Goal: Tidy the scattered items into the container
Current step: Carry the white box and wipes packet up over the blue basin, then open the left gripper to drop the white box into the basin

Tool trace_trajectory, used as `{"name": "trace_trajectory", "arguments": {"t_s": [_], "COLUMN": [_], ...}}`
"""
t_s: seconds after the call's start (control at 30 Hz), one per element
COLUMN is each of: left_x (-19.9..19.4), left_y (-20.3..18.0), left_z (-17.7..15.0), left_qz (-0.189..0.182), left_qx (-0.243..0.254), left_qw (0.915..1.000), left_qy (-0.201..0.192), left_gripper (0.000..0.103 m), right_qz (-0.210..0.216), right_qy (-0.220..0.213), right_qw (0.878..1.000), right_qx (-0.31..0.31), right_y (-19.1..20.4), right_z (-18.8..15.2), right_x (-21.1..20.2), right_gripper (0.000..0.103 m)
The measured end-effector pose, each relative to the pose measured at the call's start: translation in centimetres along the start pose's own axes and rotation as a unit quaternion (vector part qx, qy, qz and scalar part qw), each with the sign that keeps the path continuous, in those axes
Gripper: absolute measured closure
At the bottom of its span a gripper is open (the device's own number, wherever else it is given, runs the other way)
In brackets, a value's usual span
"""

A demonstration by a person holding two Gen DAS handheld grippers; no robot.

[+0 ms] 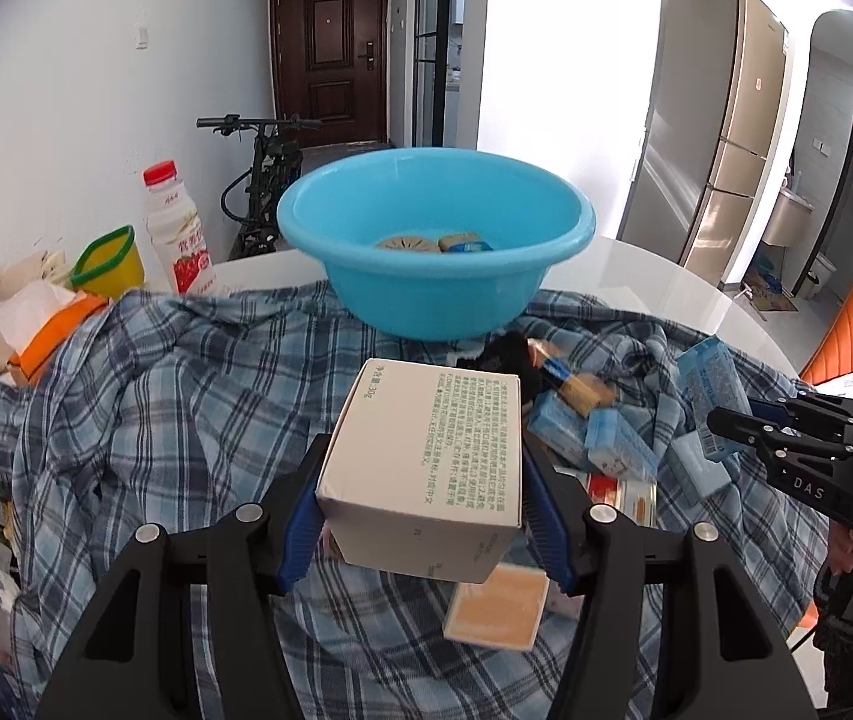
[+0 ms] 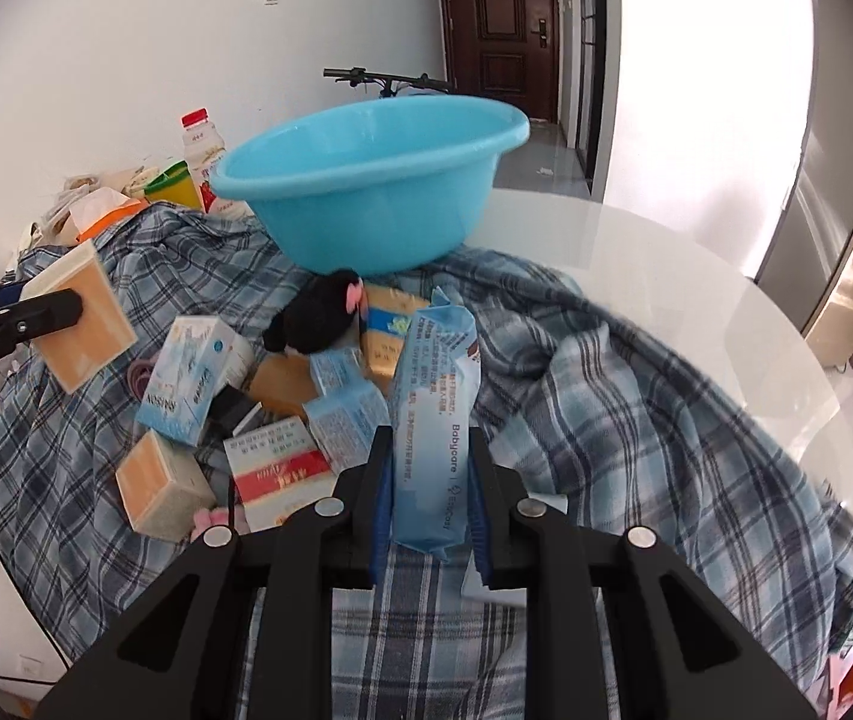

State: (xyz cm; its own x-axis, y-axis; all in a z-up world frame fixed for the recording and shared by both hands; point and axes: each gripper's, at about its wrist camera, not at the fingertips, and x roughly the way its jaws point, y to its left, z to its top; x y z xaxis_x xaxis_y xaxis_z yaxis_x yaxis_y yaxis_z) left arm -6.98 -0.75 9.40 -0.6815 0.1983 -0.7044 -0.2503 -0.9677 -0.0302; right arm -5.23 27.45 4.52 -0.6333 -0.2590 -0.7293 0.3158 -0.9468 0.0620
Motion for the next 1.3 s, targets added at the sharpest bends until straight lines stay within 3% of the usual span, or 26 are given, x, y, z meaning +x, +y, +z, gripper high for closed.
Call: {"name": "trace_trajectory", "arguments": {"t_s": [0.17, 0.47, 0.73, 1.1, 1.3], "left_x": [1.0, 3.1, 10.5, 17.1, 18.4], "left_y": [-0.7, -1.0, 0.8, 1.0, 1.2], "left_z": [3.5, 11.5, 17.1, 16.9, 16.3], "left_qz": [0.017, 0.012, 0.032, 0.012, 0.009], "left_qx": [0.018, 0.028, 0.006, 0.005, 0.001], "left_qw": [0.9995, 0.9979, 0.9989, 0.9997, 0.9993], "left_qy": [-0.017, -0.057, -0.032, 0.022, 0.036], "left_gripper": [0.041, 0.041, 0.041, 0.041, 0.041], "right_qz": [0.014, 0.030, 0.024, 0.036, 0.031], "right_qy": [-0.021, -0.054, -0.042, 0.006, 0.002], "right_qw": [0.999, 0.998, 0.999, 0.999, 0.999], "right_qx": [-0.020, -0.015, -0.010, -0.008, -0.015], "right_y": [0.7, 0.5, -0.1, -0.4, -0.1], "right_z": [4.5, 13.8, 19.1, 19.6, 19.7], "right_x": [-0.2, 1.4, 6.5, 12.1, 12.2], "right_gripper": [0.083, 0.083, 0.083, 0.083, 0.083]}}
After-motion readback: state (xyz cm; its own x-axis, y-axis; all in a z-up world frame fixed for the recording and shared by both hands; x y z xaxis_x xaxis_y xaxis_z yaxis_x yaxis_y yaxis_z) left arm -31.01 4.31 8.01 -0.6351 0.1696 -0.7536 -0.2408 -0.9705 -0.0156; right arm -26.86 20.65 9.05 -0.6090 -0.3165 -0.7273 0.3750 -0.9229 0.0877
